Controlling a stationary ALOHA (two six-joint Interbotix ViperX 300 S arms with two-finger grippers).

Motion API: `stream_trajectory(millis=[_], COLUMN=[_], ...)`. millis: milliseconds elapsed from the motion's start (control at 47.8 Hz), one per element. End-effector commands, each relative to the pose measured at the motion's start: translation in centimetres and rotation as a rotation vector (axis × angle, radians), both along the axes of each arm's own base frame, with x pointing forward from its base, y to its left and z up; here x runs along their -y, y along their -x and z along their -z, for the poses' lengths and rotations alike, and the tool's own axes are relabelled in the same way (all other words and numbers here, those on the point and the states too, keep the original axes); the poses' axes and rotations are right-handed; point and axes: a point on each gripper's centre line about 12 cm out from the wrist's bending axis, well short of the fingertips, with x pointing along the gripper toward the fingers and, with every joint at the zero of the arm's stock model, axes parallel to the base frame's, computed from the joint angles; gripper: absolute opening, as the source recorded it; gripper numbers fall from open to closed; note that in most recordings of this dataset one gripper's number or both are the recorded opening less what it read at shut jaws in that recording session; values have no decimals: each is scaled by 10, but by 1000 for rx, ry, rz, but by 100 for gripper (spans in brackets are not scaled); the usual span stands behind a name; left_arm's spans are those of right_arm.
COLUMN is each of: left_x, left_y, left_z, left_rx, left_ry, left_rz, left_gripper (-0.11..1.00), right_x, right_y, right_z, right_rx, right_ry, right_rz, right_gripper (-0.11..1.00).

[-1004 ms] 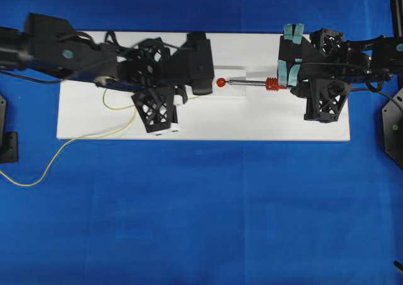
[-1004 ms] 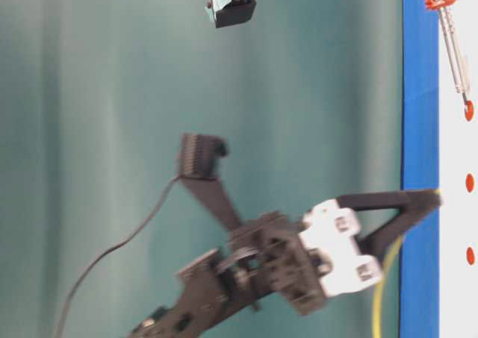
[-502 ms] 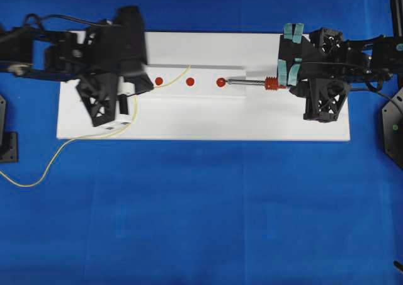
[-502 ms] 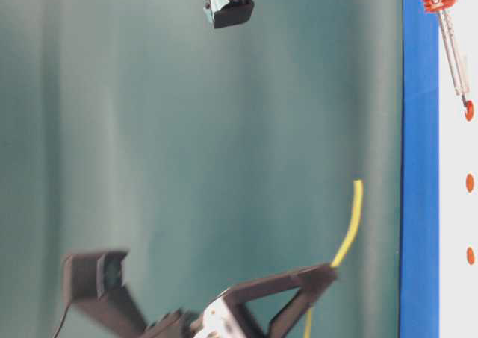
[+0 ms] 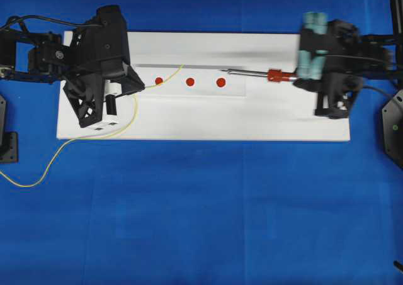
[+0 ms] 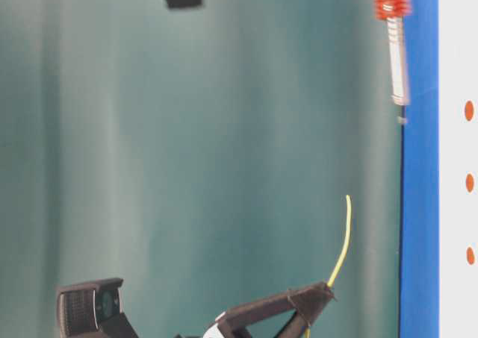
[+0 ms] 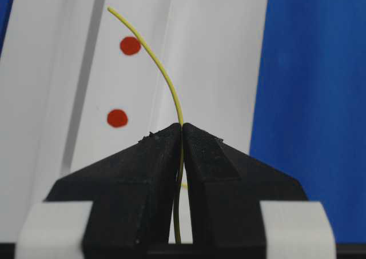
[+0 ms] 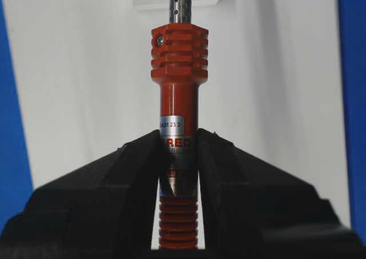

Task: Touch the tip of the soldering iron to the tip of the solder at the mark.
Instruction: 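Withdraw both grippers and lower the wire and iron to the table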

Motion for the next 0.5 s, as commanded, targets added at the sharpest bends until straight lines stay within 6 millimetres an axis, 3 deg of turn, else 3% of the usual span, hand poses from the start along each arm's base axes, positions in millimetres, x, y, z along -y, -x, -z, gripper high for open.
stream_trajectory(millis=[0,209,481], left_x=[0,0,11], left_y=[2,8,11], left_z=[-10,-10,-12], left_rx=[37,69,105], left_ry=[-4,-7,7], left_rz=[-2,-3,18], left_gripper=[2,2,2], right_x=[-1,-6,-9], right_y=[9,28,23], right_z=[-17,-30,-31], right_rx=[81,176,218], right_ry=[19,12,-34], right_rz=[5,41,69], right_gripper=[6,6,6])
